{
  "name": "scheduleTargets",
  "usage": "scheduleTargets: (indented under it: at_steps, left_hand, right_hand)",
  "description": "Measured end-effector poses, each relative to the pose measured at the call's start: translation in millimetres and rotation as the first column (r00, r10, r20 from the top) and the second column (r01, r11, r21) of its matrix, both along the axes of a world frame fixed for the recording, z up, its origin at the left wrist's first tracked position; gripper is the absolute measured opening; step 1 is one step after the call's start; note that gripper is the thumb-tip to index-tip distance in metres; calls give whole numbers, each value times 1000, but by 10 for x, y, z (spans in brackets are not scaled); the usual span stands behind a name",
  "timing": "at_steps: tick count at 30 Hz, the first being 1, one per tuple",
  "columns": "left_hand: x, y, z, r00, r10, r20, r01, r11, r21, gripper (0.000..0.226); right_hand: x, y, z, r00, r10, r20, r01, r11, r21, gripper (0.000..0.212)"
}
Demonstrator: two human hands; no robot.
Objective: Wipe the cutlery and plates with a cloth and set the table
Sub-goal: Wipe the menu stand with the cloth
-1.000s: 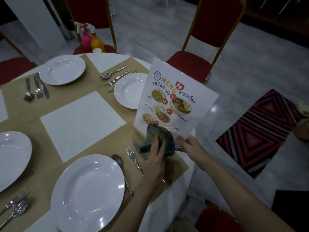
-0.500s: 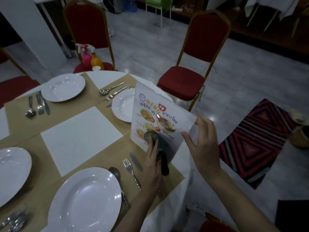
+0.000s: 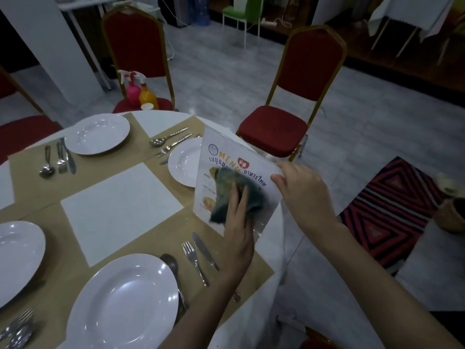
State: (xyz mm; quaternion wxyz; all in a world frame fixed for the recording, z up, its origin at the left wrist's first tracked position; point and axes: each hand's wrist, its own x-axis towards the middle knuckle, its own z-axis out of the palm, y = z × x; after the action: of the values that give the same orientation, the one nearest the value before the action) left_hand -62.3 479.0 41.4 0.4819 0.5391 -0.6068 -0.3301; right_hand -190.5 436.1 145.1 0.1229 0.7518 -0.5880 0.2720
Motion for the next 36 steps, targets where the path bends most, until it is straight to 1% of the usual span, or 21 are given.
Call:
scheduleTargets:
  at_steps: [2, 4, 7, 10, 12, 15, 16, 17, 20, 21, 22, 23, 24, 26, 27, 28, 30, 33, 34, 35, 36]
  left_hand:
    - [-93, -205, 134, 993, -31, 114, 45, 991, -128, 57]
    - [-130, -248, 92, 976, -51, 211, 93, 976, -195, 56]
    - [-55, -115, -170, 948, -105, 301, 156, 976, -150, 56]
    - [41, -127, -231, 964, -71, 256, 109, 984, -138, 66]
    - [57, -281, -55, 986, 9, 165, 17, 988, -153, 71]
    - [55, -532, 276, 995, 94, -40, -98, 985, -143, 61]
    - [38, -560, 323, 993, 101, -59, -109, 982, -157, 59]
    - [11, -533, 322, 995, 94, -36, -99, 980, -174, 58]
    - [-49, -216, -39, 976, -2, 217, 50, 976, -213, 57]
    - [-23, -125, -212, 960, -39, 277, 103, 970, -220, 58]
    - [32, -110, -341, 951, -40, 306, 117, 964, -238, 58]
    - [90, -182, -403, 953, -4, 303, 81, 967, -243, 60]
    - [131, -315, -385, 967, 48, 249, 10, 974, -227, 64]
    - [173, -650, -150, 991, 134, 27, -130, 985, -116, 65]
    - [174, -809, 13, 985, 160, -62, -166, 981, -100, 62]
    - [142, -910, 171, 981, 176, -77, -185, 975, -125, 60]
    - [-4, -910, 341, 995, 100, -11, -100, 975, -201, 58]
    - [-282, -409, 132, 984, -42, 173, 90, 956, -281, 53]
    - [-314, -212, -26, 973, -63, 224, 124, 955, -268, 55]
    - [-291, -83, -172, 966, -65, 249, 127, 962, -242, 59]
    - [-221, -59, -280, 967, -51, 248, 107, 970, -220, 61]
  right_hand:
    - [-35, -29, -34, 999, 31, -14, -31, 999, -12, 14]
    - [-63, -50, -107, 1000, 21, -22, -21, 1000, -7, 25]
    - [-127, -63, -212, 998, 10, -61, -12, 999, -37, 38]
    - [-117, -64, -255, 997, 72, -31, -73, 995, -63, 41]
    - [-74, -48, -287, 995, 100, -11, -101, 992, -72, 38]
    - [-48, -3, -315, 994, 106, -5, -106, 992, -71, 39]
    - [-49, 2, -313, 994, 107, -12, -108, 992, -71, 38]
    - [-46, 4, -311, 994, 111, -14, -111, 991, -71, 38]
    - [-35, -8, -306, 994, 113, 12, -112, 992, -59, 38]
    - [-42, -13, -301, 994, 109, 15, -108, 992, -59, 38]
    - [-54, -24, -292, 994, 106, 13, -105, 993, -57, 38]
    - [-61, -35, -285, 995, 104, 6, -104, 993, -56, 37]
    - [-62, -45, -277, 995, 103, 2, -103, 993, -60, 37]
    - [-47, -54, -273, 994, 103, 29, -100, 993, -67, 36]
    - [-37, -48, -271, 994, 101, 52, -97, 993, -69, 35]
    - [-35, -39, -276, 992, 100, 77, -95, 993, -71, 35]
    - [-57, -24, -280, 985, 109, 131, -101, 993, -65, 36]
    - [-120, -17, -236, 975, 130, 182, -133, 991, 7, 49]
    - [-134, -24, -217, 970, 133, 205, -141, 990, 24, 46]
    - [-143, -37, -201, 958, 134, 255, -150, 988, 46, 38]
    - [-150, -53, -189, 936, 136, 325, -168, 983, 73, 31]
